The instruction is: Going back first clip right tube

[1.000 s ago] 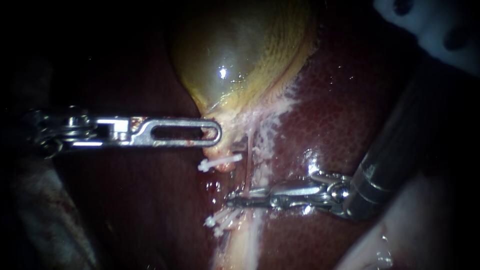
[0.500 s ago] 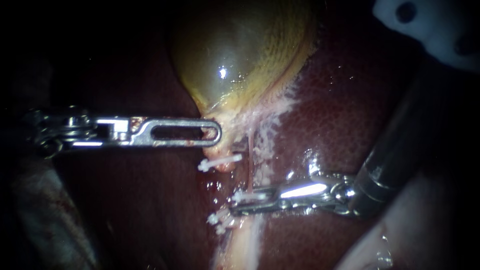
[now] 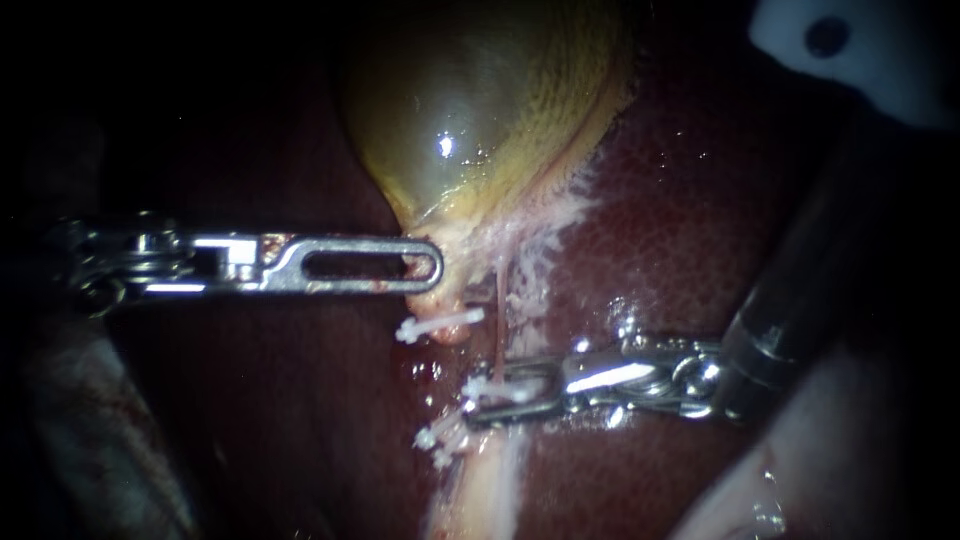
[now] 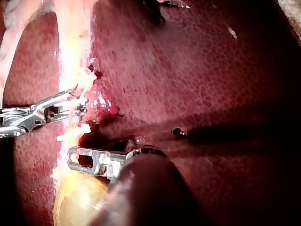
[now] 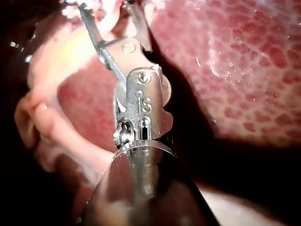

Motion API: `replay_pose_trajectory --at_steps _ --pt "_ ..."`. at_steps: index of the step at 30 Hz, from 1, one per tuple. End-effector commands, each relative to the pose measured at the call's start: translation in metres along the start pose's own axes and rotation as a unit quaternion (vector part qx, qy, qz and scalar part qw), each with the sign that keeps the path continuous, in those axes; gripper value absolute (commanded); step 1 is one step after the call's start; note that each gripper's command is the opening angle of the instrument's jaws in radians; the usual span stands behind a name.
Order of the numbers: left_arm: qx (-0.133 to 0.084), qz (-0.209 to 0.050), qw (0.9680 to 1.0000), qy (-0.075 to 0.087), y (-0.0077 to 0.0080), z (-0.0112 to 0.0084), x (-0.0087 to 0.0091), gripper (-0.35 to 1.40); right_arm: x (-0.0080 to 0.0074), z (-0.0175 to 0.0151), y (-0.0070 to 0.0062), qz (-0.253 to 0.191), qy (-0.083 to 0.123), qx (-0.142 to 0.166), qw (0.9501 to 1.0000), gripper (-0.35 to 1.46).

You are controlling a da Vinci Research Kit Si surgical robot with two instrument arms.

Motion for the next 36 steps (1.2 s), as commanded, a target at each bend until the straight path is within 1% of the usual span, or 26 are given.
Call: replay_pose_trajectory --at_steps 1,5,6,14,19,28,31,36 --pt "0.0 0.0 1.0 0.0 0.0 0.0 0.0 -0.35 0.0001 -0.0002 0.0001 -0.005 0.001 -0.004 1.0 0.48" --pt "0.0 0.0 1.0 0.0 0.0 0.0 0.0 -0.35 0.0003 -0.0011 0.0003 -0.015 0.002 -0.011 0.9998 0.5" --pt "0.0 0.0 1.0 0.0 0.0 0.0 0.0 -0.35 0.0005 -0.0015 0.0003 -0.018 0.005 -0.012 0.9998 0.5" --pt "0.0 0.0 1.0 0.0 0.0 0.0 0.0 -0.35 0.0017 -0.0043 -0.0005 -0.028 0.019 -0.016 0.9993 0.49" --pt "0.0 0.0 1.0 0.0 0.0 0.0001 0.0 -0.35 0.0021 -0.0066 -0.0008 -0.039 0.027 -0.027 0.9985 0.5" --pt "0.0 0.0 1.0 0.0 0.0 0.0001 0.0 -0.35 0.0027 -0.0117 -0.0013 -0.067 0.048 -0.055 0.9951 0.53" --pt "0.0 0.0 1.0 0.0 -0.0001 0.0001 0.0 -0.35 0.0026 -0.0128 -0.0014 -0.074 0.054 -0.066 0.9936 0.55" --pt "0.0 0.001 1.0 0.0 -0.0003 0.0001 0.0001 -0.35 0.0024 -0.0139 -0.0013 -0.08 0.056 -0.086 0.9916 0.59"
